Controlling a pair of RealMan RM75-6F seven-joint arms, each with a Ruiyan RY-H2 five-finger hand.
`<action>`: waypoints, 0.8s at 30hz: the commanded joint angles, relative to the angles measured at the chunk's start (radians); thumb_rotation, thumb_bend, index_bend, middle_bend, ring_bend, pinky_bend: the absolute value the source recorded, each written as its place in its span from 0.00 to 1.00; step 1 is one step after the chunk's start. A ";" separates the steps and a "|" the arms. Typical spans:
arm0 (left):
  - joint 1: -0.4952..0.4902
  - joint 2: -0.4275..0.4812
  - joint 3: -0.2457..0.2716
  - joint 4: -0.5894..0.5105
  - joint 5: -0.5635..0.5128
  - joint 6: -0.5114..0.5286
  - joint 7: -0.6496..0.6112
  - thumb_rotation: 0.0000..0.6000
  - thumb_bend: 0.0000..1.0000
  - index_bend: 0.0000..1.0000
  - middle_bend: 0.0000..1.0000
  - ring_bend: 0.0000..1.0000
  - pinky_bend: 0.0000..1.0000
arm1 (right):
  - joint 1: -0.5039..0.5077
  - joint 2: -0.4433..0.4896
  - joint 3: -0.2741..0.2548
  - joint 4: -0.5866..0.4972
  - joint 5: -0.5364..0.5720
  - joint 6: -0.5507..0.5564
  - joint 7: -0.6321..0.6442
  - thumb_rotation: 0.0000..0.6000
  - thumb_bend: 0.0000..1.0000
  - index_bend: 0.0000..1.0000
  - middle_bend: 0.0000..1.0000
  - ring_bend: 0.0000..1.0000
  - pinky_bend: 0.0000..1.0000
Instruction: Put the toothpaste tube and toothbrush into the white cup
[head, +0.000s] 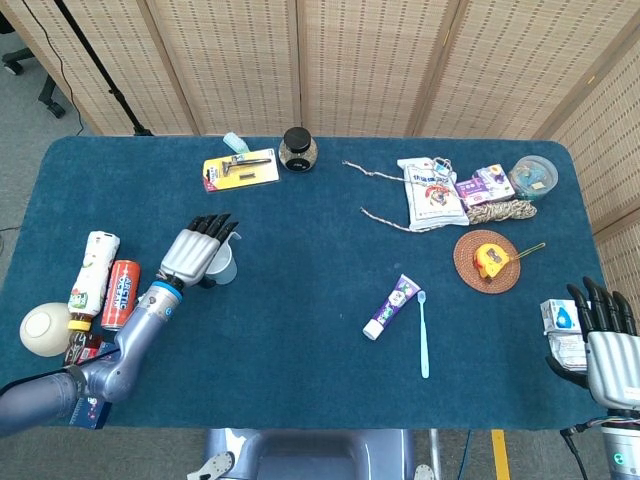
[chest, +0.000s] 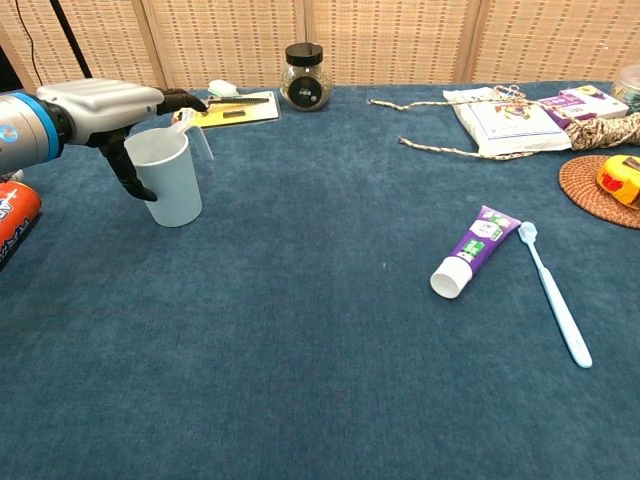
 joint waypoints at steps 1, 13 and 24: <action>-0.001 -0.013 0.008 0.005 -0.006 0.029 0.024 1.00 0.02 0.03 0.09 0.13 0.22 | 0.000 0.000 0.000 -0.001 -0.001 0.000 0.001 1.00 0.00 0.00 0.00 0.00 0.00; 0.002 -0.020 0.015 -0.011 -0.019 0.084 0.047 1.00 0.07 0.24 0.27 0.28 0.33 | -0.001 0.004 -0.002 -0.005 -0.001 0.000 0.006 1.00 0.00 0.00 0.00 0.00 0.00; 0.006 -0.035 0.023 0.012 0.006 0.121 0.033 1.00 0.12 0.32 0.34 0.36 0.38 | 0.000 0.005 -0.003 -0.005 -0.001 -0.002 0.006 1.00 0.00 0.00 0.00 0.00 0.00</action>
